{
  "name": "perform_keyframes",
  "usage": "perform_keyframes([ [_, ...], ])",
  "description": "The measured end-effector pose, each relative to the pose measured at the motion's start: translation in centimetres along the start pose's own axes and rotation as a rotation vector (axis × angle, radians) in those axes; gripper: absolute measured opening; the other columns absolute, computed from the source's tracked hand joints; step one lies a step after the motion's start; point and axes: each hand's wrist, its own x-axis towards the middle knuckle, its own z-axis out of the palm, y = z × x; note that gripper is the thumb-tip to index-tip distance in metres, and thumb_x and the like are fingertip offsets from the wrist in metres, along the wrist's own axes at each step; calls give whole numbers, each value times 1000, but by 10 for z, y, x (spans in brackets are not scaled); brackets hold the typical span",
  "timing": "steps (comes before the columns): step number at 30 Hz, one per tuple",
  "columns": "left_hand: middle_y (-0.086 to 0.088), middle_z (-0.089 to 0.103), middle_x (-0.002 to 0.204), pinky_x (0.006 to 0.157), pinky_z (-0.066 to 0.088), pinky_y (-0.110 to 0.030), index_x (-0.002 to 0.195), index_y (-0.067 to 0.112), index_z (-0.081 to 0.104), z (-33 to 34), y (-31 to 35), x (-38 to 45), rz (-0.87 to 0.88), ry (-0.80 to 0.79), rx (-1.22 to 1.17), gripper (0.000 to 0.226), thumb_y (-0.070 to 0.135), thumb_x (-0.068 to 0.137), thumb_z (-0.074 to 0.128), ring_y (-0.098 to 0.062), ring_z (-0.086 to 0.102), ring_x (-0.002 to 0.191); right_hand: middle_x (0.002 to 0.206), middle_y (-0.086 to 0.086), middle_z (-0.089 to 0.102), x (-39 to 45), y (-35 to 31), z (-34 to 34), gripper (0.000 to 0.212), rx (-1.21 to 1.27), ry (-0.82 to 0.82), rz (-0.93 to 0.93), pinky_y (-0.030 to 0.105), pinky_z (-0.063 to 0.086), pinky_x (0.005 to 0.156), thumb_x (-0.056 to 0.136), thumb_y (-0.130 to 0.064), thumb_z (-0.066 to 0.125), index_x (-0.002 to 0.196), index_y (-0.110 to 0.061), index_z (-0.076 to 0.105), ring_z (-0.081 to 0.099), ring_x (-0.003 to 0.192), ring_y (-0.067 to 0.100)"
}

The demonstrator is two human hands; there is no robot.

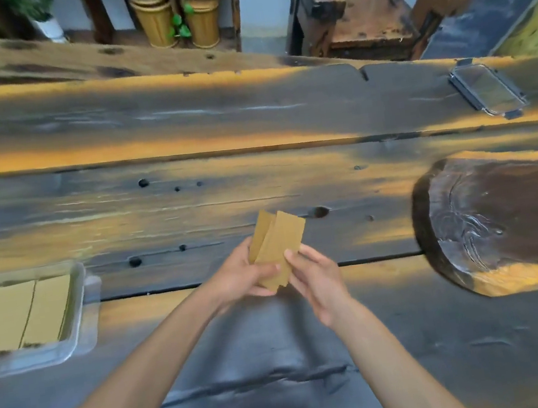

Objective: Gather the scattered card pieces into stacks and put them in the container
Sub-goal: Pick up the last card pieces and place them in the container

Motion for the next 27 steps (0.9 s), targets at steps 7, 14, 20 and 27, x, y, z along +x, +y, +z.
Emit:
perform_keyframes([
  [7, -9, 60, 87, 63, 45, -31, 106, 16, 44, -47, -54, -37, -86, -36, 505, 19, 13, 89, 51, -24, 62, 84, 121, 3, 66, -25, 89, 59, 33, -706, 131, -75, 34, 45, 97, 93, -27, 58, 125, -23, 61, 60, 115, 20],
  [14, 0, 66, 85, 75, 41, -31, 105, 18, 52, -87, -116, -58, 38, 110, 800, 20, 12, 86, 52, -27, 58, 87, 118, 5, 56, -33, 135, 76, 36, -527, 38, -216, 36, 58, 85, 84, -32, 52, 116, -31, 67, 64, 78, 11],
  [20, -3, 76, 106, 99, 45, -25, 103, 16, 76, -112, -157, -63, 17, 344, 619, 31, 2, 78, 64, -22, 66, 105, 98, 11, 71, -17, 190, 78, 33, -577, 148, -105, 25, 55, 76, 100, -38, 56, 88, -13, 74, 69, 69, 8],
  [27, -6, 66, 106, 92, 42, -26, 111, 11, 62, -112, -189, -75, 79, 548, 286, 27, 0, 88, 53, -21, 59, 101, 69, -2, 67, -7, 214, 107, 35, -439, 278, -89, 27, 57, 73, 98, -35, 62, 83, -6, 73, 66, 62, 2],
])
